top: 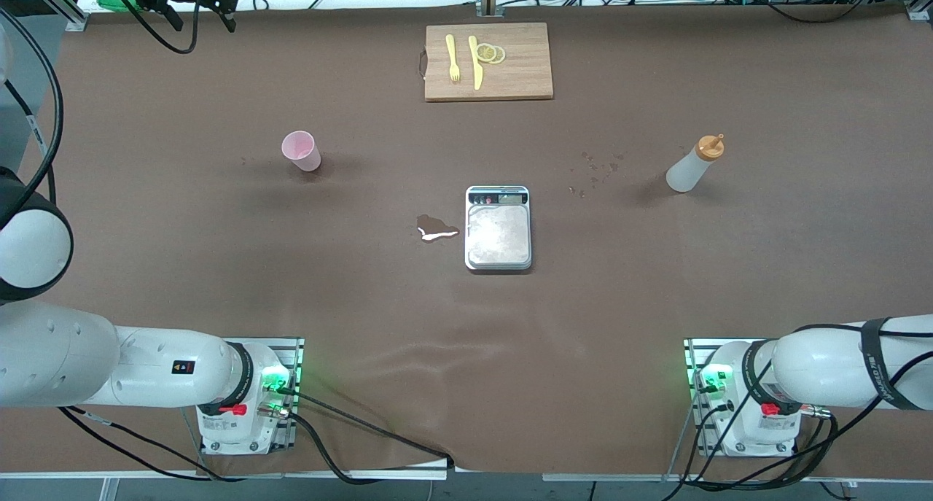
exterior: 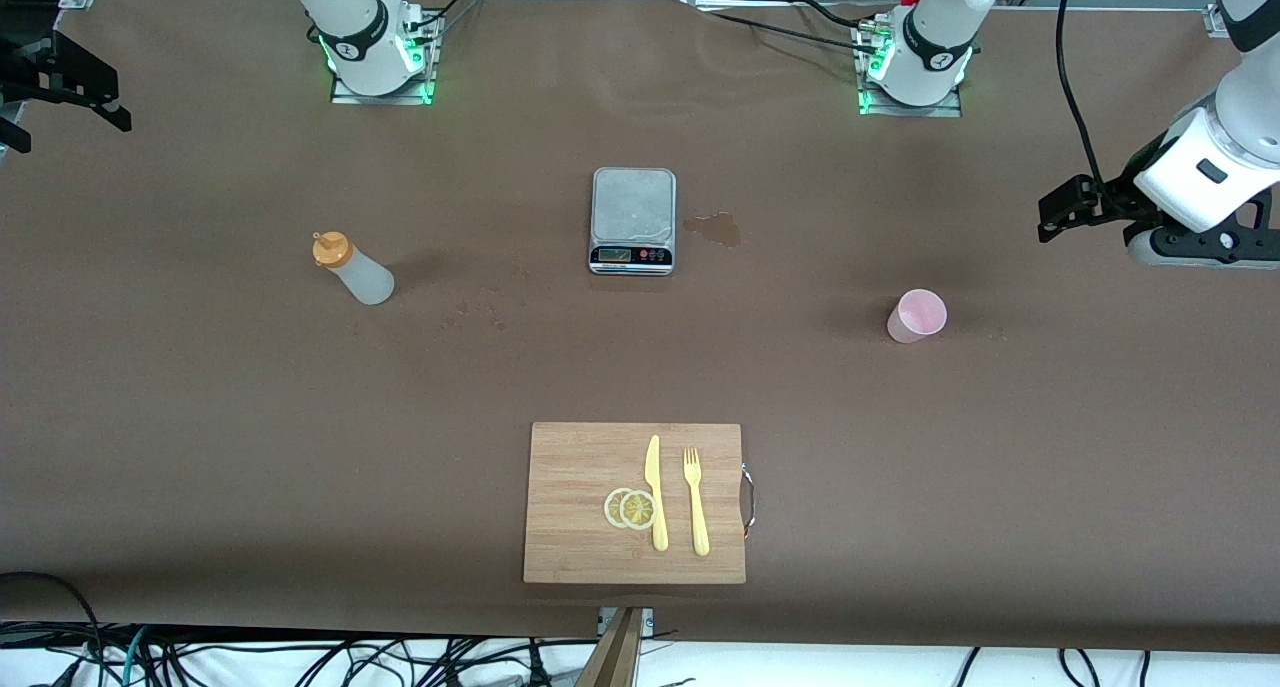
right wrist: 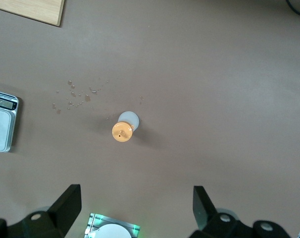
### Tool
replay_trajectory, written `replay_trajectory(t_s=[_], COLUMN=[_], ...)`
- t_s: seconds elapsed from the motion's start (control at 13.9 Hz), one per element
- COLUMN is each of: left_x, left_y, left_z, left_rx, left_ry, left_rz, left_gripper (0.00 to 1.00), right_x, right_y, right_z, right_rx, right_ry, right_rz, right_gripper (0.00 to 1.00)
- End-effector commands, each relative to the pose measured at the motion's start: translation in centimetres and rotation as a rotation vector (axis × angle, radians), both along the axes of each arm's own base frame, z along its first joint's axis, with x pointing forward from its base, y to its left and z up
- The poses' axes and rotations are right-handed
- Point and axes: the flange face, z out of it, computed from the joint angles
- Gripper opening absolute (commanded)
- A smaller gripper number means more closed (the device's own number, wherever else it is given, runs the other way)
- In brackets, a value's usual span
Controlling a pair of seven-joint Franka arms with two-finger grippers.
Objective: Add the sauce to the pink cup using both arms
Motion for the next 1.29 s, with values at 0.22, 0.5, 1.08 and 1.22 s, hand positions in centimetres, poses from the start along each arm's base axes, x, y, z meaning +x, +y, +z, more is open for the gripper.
replay_trajectory(t_s=[0.22,0.5,1.08,1.22], left_x=[-0.37,-0.18,-0.15,-0.16], left_y=[-0.21,-0.40,-0.57,-0.65], left_z=[-0.10,-0.31,-0.39,-0.39], left_rx=[-0.022,-0.020,-0.020,-0.020], left_ry=[-0.008,0.032,0.033,0.033], left_rz=[-0.016,-0.015,-0.016,-0.018], left_gripper=[1.00,1.00,1.00,1.00], right_x=[-0.36,-0.43,-0.25,-0.24], right_y=[0.16,-0.09,0.09,-0.15], right_z=[0.62,0.69,0.54,0.55], right_rx=[0.005,0.006,0.005,0.006], right_ry=[-0.005,-0.005,-0.003,-0.005], right_rz=[0.015,0.012,0.031,0.032], right_gripper=[1.00,1.00,1.00,1.00])
